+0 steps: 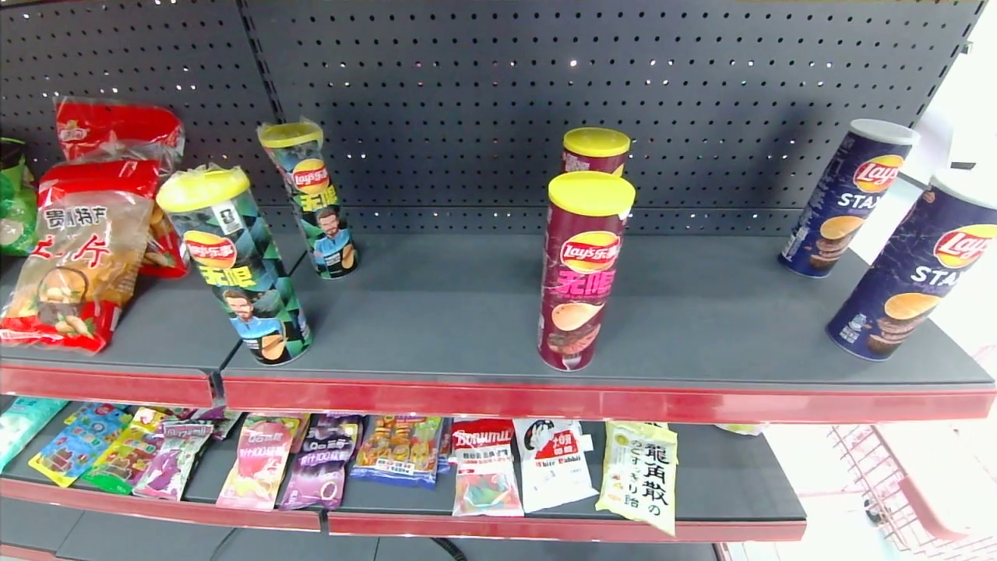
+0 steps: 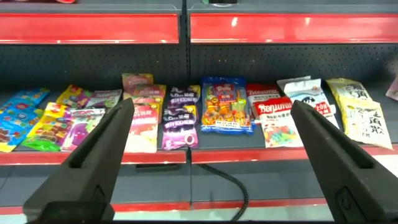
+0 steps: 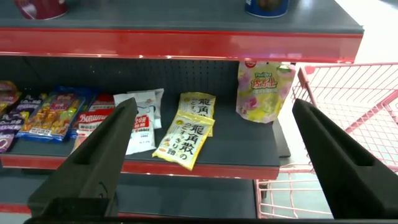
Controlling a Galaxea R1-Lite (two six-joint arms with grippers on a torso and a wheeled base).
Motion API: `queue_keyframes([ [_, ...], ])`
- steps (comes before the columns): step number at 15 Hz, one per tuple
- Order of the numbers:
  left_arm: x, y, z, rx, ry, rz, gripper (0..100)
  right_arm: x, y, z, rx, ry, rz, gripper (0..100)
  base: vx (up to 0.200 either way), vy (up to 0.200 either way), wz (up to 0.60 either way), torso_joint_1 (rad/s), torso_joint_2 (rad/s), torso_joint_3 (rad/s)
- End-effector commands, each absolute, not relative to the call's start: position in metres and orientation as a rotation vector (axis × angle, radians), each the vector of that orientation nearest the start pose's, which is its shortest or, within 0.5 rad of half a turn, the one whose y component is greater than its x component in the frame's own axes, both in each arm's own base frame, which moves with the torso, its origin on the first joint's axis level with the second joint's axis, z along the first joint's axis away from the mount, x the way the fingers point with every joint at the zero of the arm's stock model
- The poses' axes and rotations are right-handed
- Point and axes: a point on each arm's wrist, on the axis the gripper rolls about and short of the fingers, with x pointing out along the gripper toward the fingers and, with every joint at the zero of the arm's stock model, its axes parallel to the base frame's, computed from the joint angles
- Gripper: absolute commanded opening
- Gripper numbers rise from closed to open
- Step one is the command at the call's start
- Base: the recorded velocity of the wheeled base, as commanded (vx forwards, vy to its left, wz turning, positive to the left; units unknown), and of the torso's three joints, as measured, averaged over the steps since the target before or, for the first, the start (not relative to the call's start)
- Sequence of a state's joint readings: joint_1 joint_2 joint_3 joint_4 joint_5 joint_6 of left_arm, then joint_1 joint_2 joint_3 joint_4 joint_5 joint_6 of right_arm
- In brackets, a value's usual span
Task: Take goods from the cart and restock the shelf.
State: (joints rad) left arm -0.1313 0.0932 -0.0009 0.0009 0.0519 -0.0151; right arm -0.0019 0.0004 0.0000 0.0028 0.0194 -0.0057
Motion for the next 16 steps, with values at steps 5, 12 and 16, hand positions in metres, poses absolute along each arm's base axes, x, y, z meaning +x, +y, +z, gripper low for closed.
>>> queue_keyframes([
  [5, -0.0153, 0.0032, 0.0777, -0.005, 0.094, -0.078, 100, -0.0228, 0.0004, 0.0752, -0.006, 0.003, 0.02, 100, 0.0, -0.16, 0.0, 0.004, 0.0, 0.004],
  [12, -0.0153, 0.0032, 0.0773, -0.007, 0.095, -0.077, 100, -0.0228, 0.0004, 0.0752, -0.006, 0.003, 0.02, 100, 0.0, 0.0, -0.17, 0.001, 0.0, -0.001],
  [16, -0.0153, 0.0032, 0.0777, -0.007, 0.094, -0.077, 100, -0.0228, 0.0004, 0.0752, -0.006, 0.003, 0.02, 100, 0.0, 0.0, -0.15, -0.002, 0.0, 0.002],
])
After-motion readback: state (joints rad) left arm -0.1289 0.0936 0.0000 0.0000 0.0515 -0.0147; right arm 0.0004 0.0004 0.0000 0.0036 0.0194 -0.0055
